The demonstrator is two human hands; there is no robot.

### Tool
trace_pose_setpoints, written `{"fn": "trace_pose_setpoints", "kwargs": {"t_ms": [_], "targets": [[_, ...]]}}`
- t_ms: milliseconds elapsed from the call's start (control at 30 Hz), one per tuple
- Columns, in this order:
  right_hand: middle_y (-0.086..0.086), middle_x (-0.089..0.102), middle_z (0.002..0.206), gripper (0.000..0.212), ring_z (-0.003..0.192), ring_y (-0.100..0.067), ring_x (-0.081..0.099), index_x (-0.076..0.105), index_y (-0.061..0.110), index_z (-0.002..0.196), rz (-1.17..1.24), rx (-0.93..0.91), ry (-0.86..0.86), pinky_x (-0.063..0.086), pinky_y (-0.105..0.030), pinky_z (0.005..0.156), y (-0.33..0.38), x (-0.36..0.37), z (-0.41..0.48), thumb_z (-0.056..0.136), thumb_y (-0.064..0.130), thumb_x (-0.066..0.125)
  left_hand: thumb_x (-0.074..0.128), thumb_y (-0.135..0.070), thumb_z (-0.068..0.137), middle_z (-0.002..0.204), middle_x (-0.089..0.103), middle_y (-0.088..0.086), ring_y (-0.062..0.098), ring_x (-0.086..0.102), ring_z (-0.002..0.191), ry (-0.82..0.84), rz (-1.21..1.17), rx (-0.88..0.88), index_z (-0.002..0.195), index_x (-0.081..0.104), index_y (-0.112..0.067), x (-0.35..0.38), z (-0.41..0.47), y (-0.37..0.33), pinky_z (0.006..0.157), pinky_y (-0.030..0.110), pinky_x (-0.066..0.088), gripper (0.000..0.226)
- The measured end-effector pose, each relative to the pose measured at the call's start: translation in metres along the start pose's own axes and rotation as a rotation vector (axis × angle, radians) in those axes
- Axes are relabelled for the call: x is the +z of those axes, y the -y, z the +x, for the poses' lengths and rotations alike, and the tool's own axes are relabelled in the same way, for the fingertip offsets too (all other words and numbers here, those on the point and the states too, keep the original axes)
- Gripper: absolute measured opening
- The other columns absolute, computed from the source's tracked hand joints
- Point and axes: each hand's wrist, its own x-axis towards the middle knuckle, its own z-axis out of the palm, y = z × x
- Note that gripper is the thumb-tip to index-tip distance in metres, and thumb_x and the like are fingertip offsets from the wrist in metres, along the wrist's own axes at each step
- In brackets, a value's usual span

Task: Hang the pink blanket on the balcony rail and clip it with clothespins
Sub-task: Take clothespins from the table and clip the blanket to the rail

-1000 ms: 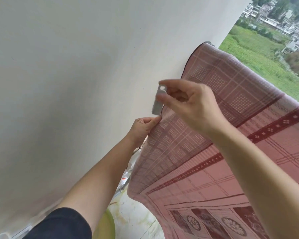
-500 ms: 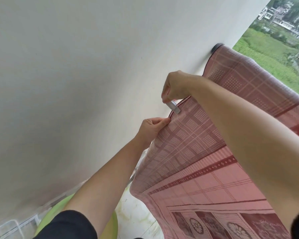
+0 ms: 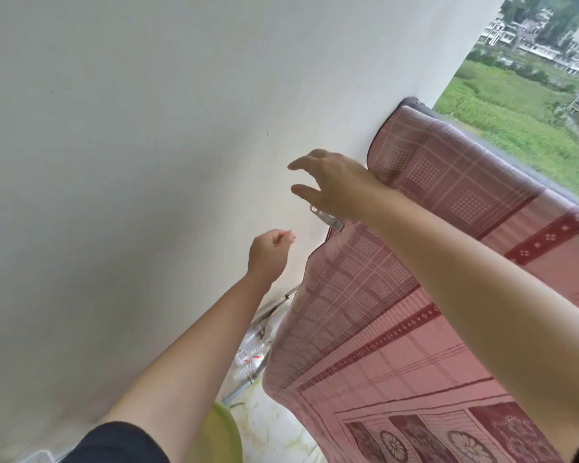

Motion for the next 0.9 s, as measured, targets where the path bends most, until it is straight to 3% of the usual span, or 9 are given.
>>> {"fn": "trace_pose_setpoints", "kwargs": {"t_ms": [100, 167, 233, 367, 500, 600, 733, 900], "targets": [[-0.004, 0.059, 0.132, 0.037, 0.114, -0.025, 0.059, 0.059, 0.018, 0.132, -0.002, -0.127, -0.409, 0.052, -0.039, 0.08, 0.004, 0.027, -0.036, 0.098, 0.032, 0.054, 0.042, -0.034, 0.099, 0.113, 0.068, 0.003, 0.025, 0.059, 0.106, -0.167, 0.465, 0.118, 0.109, 0.068, -0.019, -0.027, -0.003, 0.008, 0.09, 0.038, 0.045, 0.031], [-0.011, 0.058, 0.134, 0.036, 0.118, -0.029, 0.058, 0.062, 0.012, 0.129, -0.016, -0.148, -0.555, 0.053, -0.042, 0.087, 0.003, 0.064, -0.063, 0.097, 0.027, 0.055, 0.036, -0.037, 0.101, 0.139, 0.054, 0.003, 0.025, 0.046, 0.127, -0.207, 0.652, 0.18, 0.129, 0.059, -0.021, -0.041, -0.011, 0.016, 0.105, 0.041, 0.035, 0.039], [-0.014, 0.05, 0.143, 0.04, 0.129, -0.03, 0.051, 0.058, 0.011, 0.134, 0.015, -0.069, -0.528, 0.047, -0.046, 0.1, 0.005, 0.106, -0.097, 0.098, 0.028, 0.054, 0.033, -0.039, 0.103, 0.154, 0.037, 0.007, 0.025, 0.031, 0.14, -0.235, 0.785, 0.22, 0.142, 0.047, -0.019, -0.049, -0.023, 0.028, 0.112, 0.044, 0.025, 0.046], [-0.018, 0.03, 0.157, 0.055, 0.142, -0.033, 0.033, 0.044, 0.009, 0.146, 0.067, 0.17, -0.363, 0.033, -0.048, 0.114, 0.013, 0.19, -0.182, 0.098, 0.033, 0.055, 0.032, -0.042, 0.102, 0.161, 0.021, 0.01, 0.027, 0.018, 0.146, -0.23, 0.93, 0.264, 0.15, 0.034, -0.019, -0.047, -0.063, 0.071, 0.117, 0.047, 0.014, 0.053], [-0.017, 0.005, 0.164, 0.073, 0.152, -0.033, 0.011, 0.026, 0.01, 0.156, 0.037, 0.404, -0.141, 0.018, -0.053, 0.121, 0.013, 0.241, -0.268, 0.099, 0.052, 0.045, 0.03, -0.047, 0.101, 0.162, 0.017, 0.011, 0.027, 0.014, 0.148, -0.005, 1.044, 0.274, 0.152, 0.031, -0.018, -0.021, -0.108, 0.112, 0.118, 0.051, 0.013, 0.058], [-0.016, -0.009, 0.165, 0.08, 0.153, -0.031, -0.004, 0.011, 0.014, 0.158, -0.023, 0.543, -0.06, 0.008, -0.051, 0.123, 0.002, 0.245, -0.327, 0.099, 0.062, 0.033, 0.026, -0.051, 0.098, 0.158, 0.024, 0.016, 0.033, 0.022, 0.145, 0.174, 1.089, 0.401, 0.149, 0.035, -0.015, 0.012, -0.138, 0.11, 0.115, 0.057, 0.019, 0.064], [-0.017, -0.006, 0.165, 0.08, 0.153, -0.032, -0.002, 0.014, 0.014, 0.158, -0.041, 0.674, -0.104, 0.009, -0.052, 0.122, -0.018, 0.223, -0.398, 0.098, 0.064, 0.03, 0.032, -0.048, 0.098, 0.156, 0.029, 0.019, 0.038, 0.026, 0.143, 0.323, 1.085, 0.628, 0.149, 0.034, -0.012, 0.067, -0.181, 0.083, 0.114, 0.06, 0.023, 0.062], [-0.021, 0.006, 0.164, 0.079, 0.152, -0.035, 0.008, 0.024, 0.011, 0.156, -0.034, 0.834, -0.238, 0.017, -0.056, 0.121, -0.029, 0.198, -0.523, 0.096, 0.059, 0.043, 0.017, -0.056, 0.1, 0.164, 0.003, 0.011, 0.029, -0.001, 0.151, 0.502, 1.11, 0.842, 0.156, 0.014, -0.02, 0.149, -0.269, 0.058, 0.121, 0.053, 0.005, 0.068]]}}
